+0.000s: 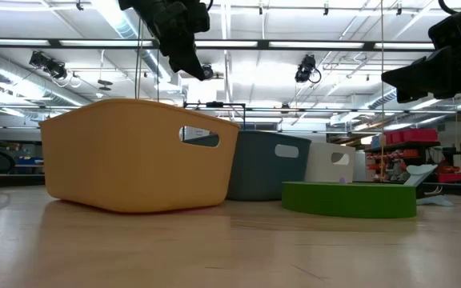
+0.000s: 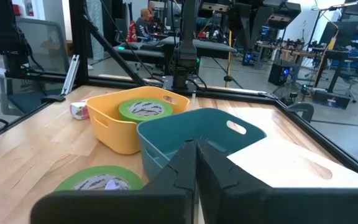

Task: Pick and place Stapler, Stapler remover, tape
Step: Put the pink stapler into the white bin

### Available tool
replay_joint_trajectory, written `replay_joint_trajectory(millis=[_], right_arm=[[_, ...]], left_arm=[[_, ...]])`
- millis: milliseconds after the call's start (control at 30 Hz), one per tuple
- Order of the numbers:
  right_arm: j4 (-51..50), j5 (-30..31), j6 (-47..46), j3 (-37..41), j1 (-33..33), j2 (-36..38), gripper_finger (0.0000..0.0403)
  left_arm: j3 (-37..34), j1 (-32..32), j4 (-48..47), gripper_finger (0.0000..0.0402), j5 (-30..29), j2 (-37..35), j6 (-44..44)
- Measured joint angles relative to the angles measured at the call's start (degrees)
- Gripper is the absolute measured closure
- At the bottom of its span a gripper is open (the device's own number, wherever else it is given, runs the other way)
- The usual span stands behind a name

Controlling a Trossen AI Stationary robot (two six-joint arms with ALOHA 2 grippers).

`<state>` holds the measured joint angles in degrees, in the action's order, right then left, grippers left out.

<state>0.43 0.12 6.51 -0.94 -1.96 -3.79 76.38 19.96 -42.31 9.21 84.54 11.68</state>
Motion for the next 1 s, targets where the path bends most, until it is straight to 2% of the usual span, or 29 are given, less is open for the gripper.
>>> replay_joint_trajectory(millis=[467, 767, 1000], right_arm=[[-0.01, 0.01, 0.0, 0.02, 0.0, 0.0, 0.039], [0.02, 0.02, 0.02, 0.01, 0.0, 0.0, 0.039], [-0.02, 0.0, 0.02, 0.0, 0.0, 0.0, 0.039]], left_arm=[[-0.42, -4.21, 0.45, 0.04, -0.03, -5.03, 1.13], [-12.11, -12.1, 3.97, 0.0401, -0.65, -13.62, -2.52], [-13.69, -16.59, 4.54, 0.0401, -1.69, -16.87, -3.52]])
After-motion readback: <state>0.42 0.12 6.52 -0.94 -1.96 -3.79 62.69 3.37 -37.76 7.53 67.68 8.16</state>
